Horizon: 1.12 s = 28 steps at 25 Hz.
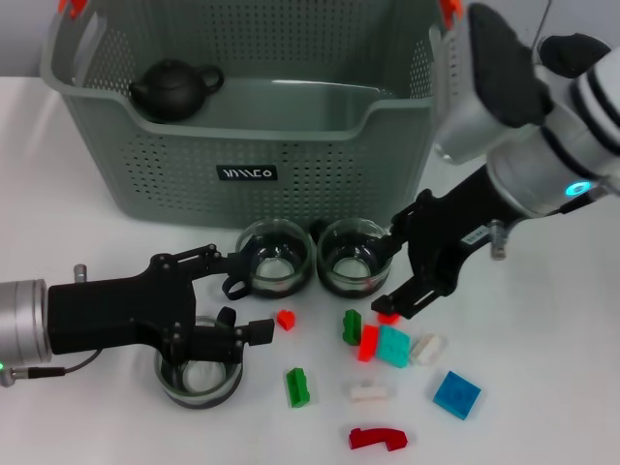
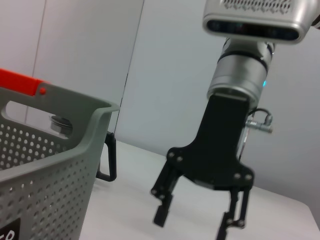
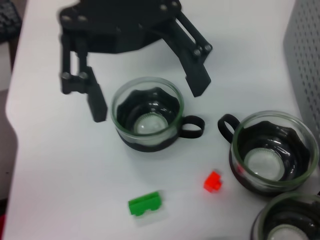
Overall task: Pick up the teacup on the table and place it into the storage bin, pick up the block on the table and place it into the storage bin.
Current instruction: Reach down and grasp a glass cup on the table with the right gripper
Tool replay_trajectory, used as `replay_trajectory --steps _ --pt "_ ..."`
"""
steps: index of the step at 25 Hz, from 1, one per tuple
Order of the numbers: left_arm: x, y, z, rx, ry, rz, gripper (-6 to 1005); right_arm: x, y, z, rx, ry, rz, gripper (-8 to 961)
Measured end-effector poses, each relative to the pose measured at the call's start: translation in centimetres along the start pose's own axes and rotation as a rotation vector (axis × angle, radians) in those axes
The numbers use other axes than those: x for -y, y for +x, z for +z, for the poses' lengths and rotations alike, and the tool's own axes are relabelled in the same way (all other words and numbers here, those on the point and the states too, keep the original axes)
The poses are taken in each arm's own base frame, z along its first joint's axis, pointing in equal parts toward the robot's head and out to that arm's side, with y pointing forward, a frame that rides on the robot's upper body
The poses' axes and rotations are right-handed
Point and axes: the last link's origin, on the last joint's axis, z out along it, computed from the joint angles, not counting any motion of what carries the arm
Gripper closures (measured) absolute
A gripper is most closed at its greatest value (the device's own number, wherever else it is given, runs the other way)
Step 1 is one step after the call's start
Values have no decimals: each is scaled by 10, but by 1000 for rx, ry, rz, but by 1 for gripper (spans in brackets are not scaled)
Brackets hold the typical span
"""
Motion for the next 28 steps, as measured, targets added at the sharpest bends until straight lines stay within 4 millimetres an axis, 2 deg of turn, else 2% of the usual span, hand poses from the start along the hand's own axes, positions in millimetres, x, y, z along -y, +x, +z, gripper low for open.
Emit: replay_trajectory --steps 10,28 --pt "1 0 0 3 7 2 67 8 -10 34 -20 56 -28 166" --pt "0 -1 1 0 4 3 68 13 -7 61 -51 129 -10 165"
